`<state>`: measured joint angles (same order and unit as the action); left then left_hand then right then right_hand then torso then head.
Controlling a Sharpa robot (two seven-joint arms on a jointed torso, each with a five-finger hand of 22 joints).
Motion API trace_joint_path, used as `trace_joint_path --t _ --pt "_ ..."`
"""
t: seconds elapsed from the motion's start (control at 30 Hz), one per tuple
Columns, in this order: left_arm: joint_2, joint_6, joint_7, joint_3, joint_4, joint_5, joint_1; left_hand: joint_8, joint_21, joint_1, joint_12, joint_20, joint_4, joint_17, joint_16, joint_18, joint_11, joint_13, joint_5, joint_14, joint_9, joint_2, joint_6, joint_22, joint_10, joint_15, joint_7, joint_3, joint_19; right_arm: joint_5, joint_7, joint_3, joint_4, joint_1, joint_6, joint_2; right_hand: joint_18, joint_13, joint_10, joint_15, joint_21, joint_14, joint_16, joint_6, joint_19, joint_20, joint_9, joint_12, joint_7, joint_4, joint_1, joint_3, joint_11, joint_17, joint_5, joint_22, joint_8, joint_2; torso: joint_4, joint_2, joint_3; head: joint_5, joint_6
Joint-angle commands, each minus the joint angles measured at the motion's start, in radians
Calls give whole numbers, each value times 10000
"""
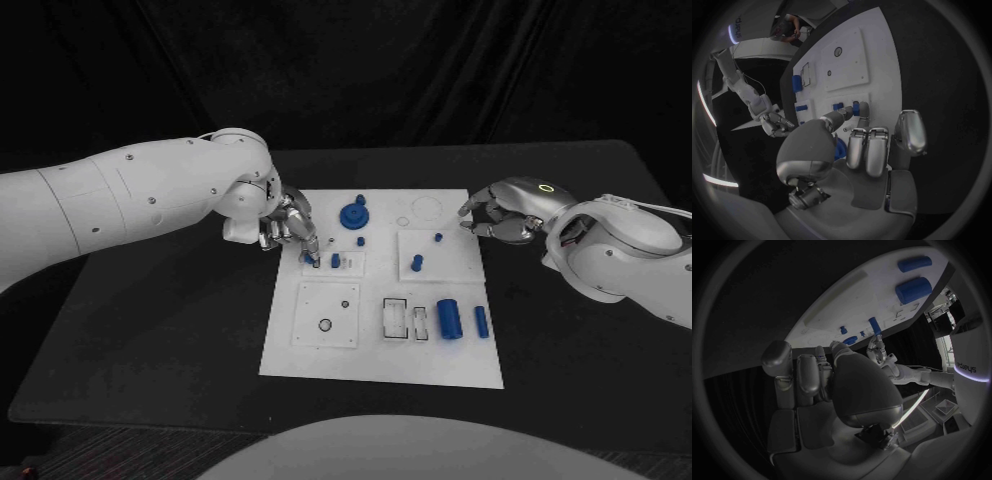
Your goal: Assemble the parts on the task board
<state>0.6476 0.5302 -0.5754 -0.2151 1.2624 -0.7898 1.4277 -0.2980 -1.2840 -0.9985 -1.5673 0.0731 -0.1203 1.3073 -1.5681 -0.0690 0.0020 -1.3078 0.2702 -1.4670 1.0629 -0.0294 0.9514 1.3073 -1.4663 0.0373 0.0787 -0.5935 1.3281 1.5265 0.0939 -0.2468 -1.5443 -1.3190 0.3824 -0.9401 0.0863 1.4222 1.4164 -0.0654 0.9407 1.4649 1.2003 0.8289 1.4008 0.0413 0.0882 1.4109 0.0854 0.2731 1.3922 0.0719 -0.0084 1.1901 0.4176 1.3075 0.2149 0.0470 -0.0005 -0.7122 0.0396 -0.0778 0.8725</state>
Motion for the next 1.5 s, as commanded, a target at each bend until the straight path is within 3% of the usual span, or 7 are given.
trace_joint_path --t 0.03,0.23,0.8,0.9,1.1,1.33,1.5 --pt "-44 232 -83 5 -3 97 1 55 -11 -30 -35 59 -1076 2635 -27 -67 78 -2630 -23 -1038 -6 54 -53 1624 -1045 -62 -26 -1026 -4 -196 141 7 -14 21 -72 -12 199 -757 -8 -61 -29 101 -35 50 -71 -11 -16 -28 1 5 57 30 -27 3 -15 1216 -42 -35 5 3 6 -4 1" --pt "-75 218 -115 5 17 97 -26 107 -4 -43 -35 88 -1101 2635 -27 -70 108 -2630 -346 -1038 -52 125 -51 1620 -1045 -93 -21 -895 -21 -244 143 7 -19 21 -84 -20 199 -757 -8 -61 -29 101 -35 50 -71 -11 -16 -28 1 5 57 30 -27 3 -15 1216 -42 -35 -3 -1 4 -10 1" --pt "-198 -236 -104 4 12 97 -111 320 71 -132 -26 114 -866 2635 -27 -90 97 -2624 -761 -1038 -207 385 -216 1595 -1035 -89 -81 -131 -109 -265 144 7 -9 21 -102 -15 200 -762 -12 -58 -40 99 -40 56 -73 -9 -21 -32 3 10 64 36 -25 -1 -15 1214 -43 -47 6 3 -2 -10 1" --pt "-215 -296 -154 4 -6 97 -136 507 109 -135 -13 155 -630 2635 -27 -90 170 -2615 -1182 -1038 -353 467 -389 1584 -1019 -147 15 366 -151 -265 152 7 -10 21 -109 -19 200 -762 -12 -58 -40 99 -40 56 -73 -9 -21 -32 3 10 64 36 -25 -1 -15 1214 -43 -47 7 4 -1 -7 1" --pt "-210 -364 -270 4 -37 97 -188 741 164 -174 19 239 -331 2635 -27 -98 302 -2595 -1555 -1038 -503 526 -723 1566 -981 -259 186 974 -204 -265 163 7 -12 21 -133 -33 200 -762 -12 -58 -40 99 -40 56 -73 -9 -21 -32 3 10 64 36 -25 -1 -15 1214 -43 -47 7 8 2 11 1" --pt "-171 -507 -352 4 -37 97 -217 784 209 -187 27 272 -230 2635 -27 -110 342 -2589 -1599 -1038 -533 558 -806 1552 -970 -301 230 1144 -245 -265 172 7 -8 22 -165 -39 200 -762 -12 -58 -40 99 -40 56 -73 -9 -21 -32 3 10 64 36 -25 -1 -15 1214 -43 -47 -5 8 1 -12 1" --pt "-151 -570 -384 4 -24 74 -225 784 224 -50 36 364 175 2635 -27 -115 423 -2584 -1883 -1038 -532 556 -958 1549 -958 -380 307 1772 -262 -265 176 7 -2 25 -193 -36 202 -777 -22 -56 -56 92 -60 59 -77 -7 -26 -43 2 13 74 42 -24 -21 -14 1211 -45 -61 2 2 0 -21 1"
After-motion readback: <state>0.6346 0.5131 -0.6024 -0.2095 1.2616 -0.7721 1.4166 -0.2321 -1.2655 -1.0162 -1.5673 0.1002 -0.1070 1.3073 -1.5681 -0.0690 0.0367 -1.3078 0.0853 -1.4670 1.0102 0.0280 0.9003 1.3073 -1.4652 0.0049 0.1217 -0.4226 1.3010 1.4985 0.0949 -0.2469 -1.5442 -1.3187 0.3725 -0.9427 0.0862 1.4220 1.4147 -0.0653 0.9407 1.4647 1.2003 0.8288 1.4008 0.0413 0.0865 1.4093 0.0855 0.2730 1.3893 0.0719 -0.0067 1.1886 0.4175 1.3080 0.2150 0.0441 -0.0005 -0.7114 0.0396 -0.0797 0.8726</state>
